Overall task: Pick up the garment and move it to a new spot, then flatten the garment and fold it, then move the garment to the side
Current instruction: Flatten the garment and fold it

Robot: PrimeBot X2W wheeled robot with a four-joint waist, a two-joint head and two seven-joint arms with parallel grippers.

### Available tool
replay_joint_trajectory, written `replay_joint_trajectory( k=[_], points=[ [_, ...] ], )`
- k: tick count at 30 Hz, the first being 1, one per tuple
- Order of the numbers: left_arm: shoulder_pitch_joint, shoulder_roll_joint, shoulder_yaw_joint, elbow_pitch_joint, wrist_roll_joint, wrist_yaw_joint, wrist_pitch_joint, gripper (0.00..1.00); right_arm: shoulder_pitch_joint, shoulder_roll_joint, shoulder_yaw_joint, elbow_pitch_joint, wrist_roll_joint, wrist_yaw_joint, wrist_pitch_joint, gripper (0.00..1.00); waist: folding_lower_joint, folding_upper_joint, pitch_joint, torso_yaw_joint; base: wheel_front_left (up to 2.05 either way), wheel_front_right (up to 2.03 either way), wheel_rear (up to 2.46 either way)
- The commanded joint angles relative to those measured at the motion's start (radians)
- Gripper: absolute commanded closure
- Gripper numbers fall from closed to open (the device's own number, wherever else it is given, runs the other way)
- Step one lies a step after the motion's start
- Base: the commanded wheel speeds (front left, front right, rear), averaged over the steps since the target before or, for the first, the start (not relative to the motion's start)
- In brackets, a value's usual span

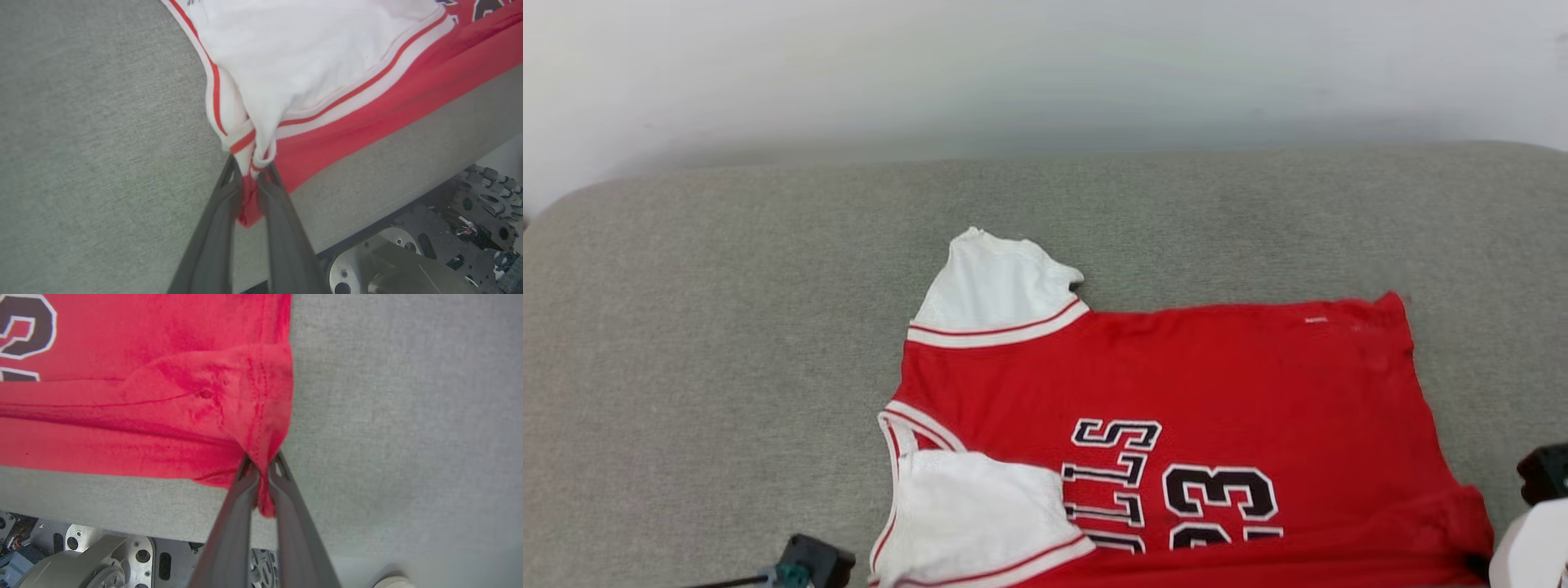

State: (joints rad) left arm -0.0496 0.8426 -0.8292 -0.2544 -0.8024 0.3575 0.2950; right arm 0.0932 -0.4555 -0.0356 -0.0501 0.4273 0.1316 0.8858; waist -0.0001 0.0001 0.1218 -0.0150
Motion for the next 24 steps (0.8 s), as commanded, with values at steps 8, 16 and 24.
replay_joint_trajectory(
  k=[8,16,24],
  points=[
    [0.032,-0.027,-0.025,0.043,-0.013,-0.012,-0.013,1.00,0.075,0.029,-0.031,-0.017,0.005,-0.002,-0.006,1.00,0.0001,-0.0001,0.013,-0.005,0.00,0.00,0.00],
    [-0.010,-0.077,-0.025,0.121,0.022,-0.047,-0.087,0.00,0.036,0.037,-0.003,0.035,0.002,-0.001,-0.091,0.00,0.0001,-0.0001,0.012,0.002,0.00,0.00,0.00],
    [-0.028,-0.119,0.069,0.139,0.027,-0.045,-0.297,0.00,-0.021,0.034,-0.028,-0.017,0.028,-0.001,-0.232,0.00,0.0001,-0.0001,-0.041,-0.007,0.00,0.00,0.00]
  ],
)
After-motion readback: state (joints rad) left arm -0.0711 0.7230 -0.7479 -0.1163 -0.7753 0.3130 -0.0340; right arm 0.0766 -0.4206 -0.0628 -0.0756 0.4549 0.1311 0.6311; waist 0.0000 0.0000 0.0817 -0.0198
